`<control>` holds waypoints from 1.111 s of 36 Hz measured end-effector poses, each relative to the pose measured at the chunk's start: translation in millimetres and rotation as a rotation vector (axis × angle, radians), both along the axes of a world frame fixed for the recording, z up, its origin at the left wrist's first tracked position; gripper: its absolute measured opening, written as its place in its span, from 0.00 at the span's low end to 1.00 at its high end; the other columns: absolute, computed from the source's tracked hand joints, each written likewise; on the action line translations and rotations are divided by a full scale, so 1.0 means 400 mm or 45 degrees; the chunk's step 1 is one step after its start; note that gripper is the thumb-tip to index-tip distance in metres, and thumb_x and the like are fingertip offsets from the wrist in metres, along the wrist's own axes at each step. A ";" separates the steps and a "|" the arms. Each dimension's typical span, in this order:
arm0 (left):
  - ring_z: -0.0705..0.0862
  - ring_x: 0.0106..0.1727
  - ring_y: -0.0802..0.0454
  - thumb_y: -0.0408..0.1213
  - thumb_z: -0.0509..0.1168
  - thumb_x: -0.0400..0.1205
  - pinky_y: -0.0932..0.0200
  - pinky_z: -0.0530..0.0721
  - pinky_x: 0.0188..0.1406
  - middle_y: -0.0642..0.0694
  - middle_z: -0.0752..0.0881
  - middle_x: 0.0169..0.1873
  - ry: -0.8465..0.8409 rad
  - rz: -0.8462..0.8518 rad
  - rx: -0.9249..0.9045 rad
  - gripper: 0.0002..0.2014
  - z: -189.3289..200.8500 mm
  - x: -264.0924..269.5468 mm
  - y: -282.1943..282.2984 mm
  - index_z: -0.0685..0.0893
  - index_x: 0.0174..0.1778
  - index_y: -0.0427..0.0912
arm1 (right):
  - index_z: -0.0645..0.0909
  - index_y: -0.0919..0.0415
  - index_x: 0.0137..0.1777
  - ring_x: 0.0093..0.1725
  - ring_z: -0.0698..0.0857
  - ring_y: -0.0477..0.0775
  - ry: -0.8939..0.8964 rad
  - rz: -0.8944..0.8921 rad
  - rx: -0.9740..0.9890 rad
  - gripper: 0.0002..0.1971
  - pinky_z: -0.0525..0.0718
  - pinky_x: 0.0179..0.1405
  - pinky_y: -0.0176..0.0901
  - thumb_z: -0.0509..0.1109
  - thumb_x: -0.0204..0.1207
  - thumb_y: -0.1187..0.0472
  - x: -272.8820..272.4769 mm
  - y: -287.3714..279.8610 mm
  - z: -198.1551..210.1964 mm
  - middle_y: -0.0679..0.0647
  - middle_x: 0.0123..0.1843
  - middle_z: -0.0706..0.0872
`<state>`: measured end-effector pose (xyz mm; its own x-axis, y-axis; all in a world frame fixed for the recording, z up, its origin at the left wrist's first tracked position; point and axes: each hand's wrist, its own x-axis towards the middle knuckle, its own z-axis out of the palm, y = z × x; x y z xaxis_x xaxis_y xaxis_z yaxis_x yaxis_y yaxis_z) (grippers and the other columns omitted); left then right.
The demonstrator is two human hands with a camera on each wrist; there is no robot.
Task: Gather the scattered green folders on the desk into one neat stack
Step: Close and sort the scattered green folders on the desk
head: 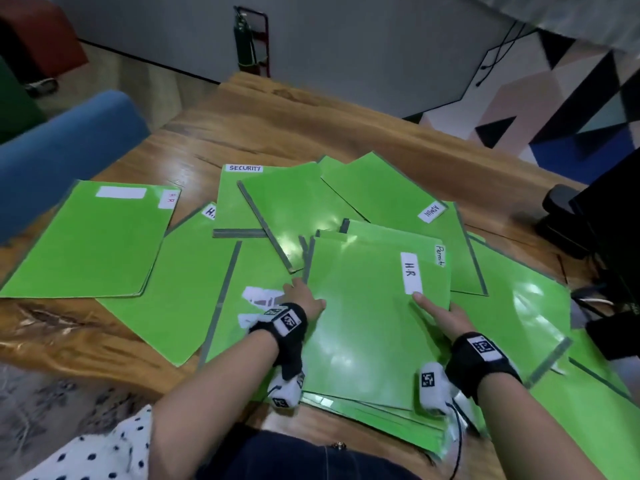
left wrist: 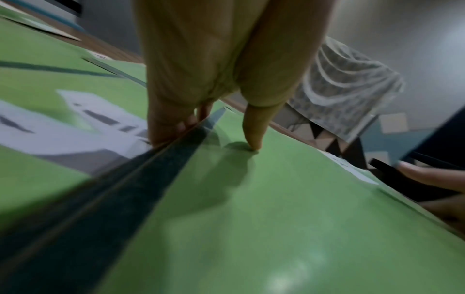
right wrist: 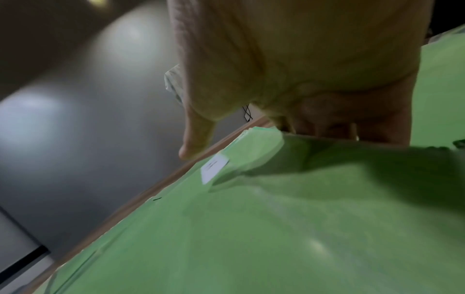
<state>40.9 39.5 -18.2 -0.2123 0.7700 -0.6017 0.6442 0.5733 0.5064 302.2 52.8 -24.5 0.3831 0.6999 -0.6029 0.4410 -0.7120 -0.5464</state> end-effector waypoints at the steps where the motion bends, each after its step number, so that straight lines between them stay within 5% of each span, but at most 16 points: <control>1: 0.71 0.73 0.37 0.49 0.65 0.81 0.45 0.75 0.66 0.37 0.67 0.73 0.056 -0.046 -0.010 0.34 0.002 0.017 -0.004 0.59 0.77 0.38 | 0.51 0.62 0.83 0.79 0.65 0.67 -0.031 -0.010 -0.003 0.64 0.66 0.75 0.67 0.76 0.54 0.28 -0.004 0.001 -0.006 0.64 0.83 0.59; 7: 0.56 0.81 0.32 0.64 0.57 0.78 0.35 0.64 0.76 0.38 0.51 0.82 0.006 -0.305 -0.125 0.41 -0.018 0.052 0.001 0.51 0.83 0.49 | 0.67 0.74 0.74 0.66 0.79 0.69 -0.164 -0.038 -0.072 0.52 0.80 0.64 0.59 0.80 0.60 0.37 -0.010 0.002 -0.023 0.70 0.71 0.76; 10: 0.61 0.79 0.32 0.66 0.56 0.78 0.34 0.66 0.75 0.38 0.55 0.81 -0.014 -0.339 -0.103 0.38 -0.030 0.014 0.006 0.57 0.82 0.52 | 0.70 0.77 0.69 0.60 0.82 0.68 -0.205 -0.006 -0.088 0.49 0.82 0.61 0.60 0.80 0.60 0.39 -0.011 0.000 -0.025 0.69 0.64 0.81; 15: 0.80 0.63 0.41 0.46 0.63 0.83 0.56 0.78 0.57 0.38 0.77 0.68 -0.253 0.301 0.083 0.28 -0.034 -0.068 0.054 0.69 0.74 0.33 | 0.71 0.76 0.69 0.60 0.82 0.68 -0.262 0.071 -0.138 0.47 0.83 0.61 0.58 0.78 0.63 0.38 -0.016 0.008 -0.012 0.69 0.65 0.81; 20: 0.78 0.44 0.43 0.40 0.66 0.80 0.54 0.80 0.48 0.37 0.83 0.43 -0.439 0.739 0.059 0.15 -0.019 -0.112 0.107 0.78 0.54 0.31 | 0.72 0.73 0.69 0.59 0.83 0.66 -0.318 0.152 -0.140 0.46 0.84 0.58 0.53 0.78 0.62 0.37 -0.014 0.029 0.019 0.66 0.65 0.81; 23: 0.79 0.45 0.43 0.42 0.67 0.80 0.54 0.79 0.49 0.36 0.85 0.53 -0.444 0.714 0.034 0.20 -0.012 -0.114 0.127 0.79 0.60 0.29 | 0.76 0.70 0.65 0.56 0.84 0.65 -0.367 0.192 -0.138 0.45 0.85 0.58 0.56 0.79 0.58 0.35 -0.016 0.045 0.033 0.64 0.61 0.84; 27: 0.78 0.45 0.44 0.40 0.68 0.79 0.55 0.81 0.55 0.41 0.81 0.46 -0.337 0.638 -0.025 0.14 -0.019 -0.110 0.144 0.80 0.54 0.33 | 0.77 0.70 0.58 0.50 0.85 0.62 -0.469 0.276 -0.167 0.39 0.85 0.49 0.48 0.77 0.63 0.35 -0.022 0.063 0.060 0.62 0.52 0.84; 31: 0.76 0.47 0.47 0.35 0.63 0.82 0.64 0.78 0.54 0.41 0.79 0.49 -0.274 0.540 0.040 0.16 -0.015 -0.100 0.141 0.80 0.65 0.32 | 0.75 0.68 0.52 0.46 0.84 0.61 -0.512 0.323 -0.165 0.35 0.85 0.46 0.48 0.76 0.65 0.35 -0.022 0.075 0.075 0.61 0.50 0.84; 36: 0.78 0.45 0.46 0.36 0.62 0.83 0.58 0.79 0.50 0.42 0.81 0.47 -0.108 0.239 -0.017 0.08 -0.019 -0.088 0.112 0.83 0.46 0.36 | 0.76 0.70 0.53 0.43 0.84 0.60 -0.522 0.321 -0.115 0.35 0.86 0.48 0.50 0.76 0.65 0.36 -0.010 0.096 0.084 0.60 0.43 0.83; 40: 0.77 0.44 0.49 0.39 0.64 0.82 0.60 0.80 0.41 0.35 0.85 0.52 -0.155 0.148 -0.151 0.15 -0.063 -0.079 0.028 0.84 0.60 0.34 | 0.76 0.71 0.58 0.42 0.82 0.59 -0.514 0.326 -0.115 0.36 0.81 0.38 0.45 0.77 0.66 0.38 0.000 0.106 0.084 0.61 0.47 0.83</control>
<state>9.5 50.5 -43.2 -0.2154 0.6670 -0.7132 0.5086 0.7001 0.5012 302.3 95.1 9.1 0.4212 0.7537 -0.5045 0.7720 -0.5899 -0.2368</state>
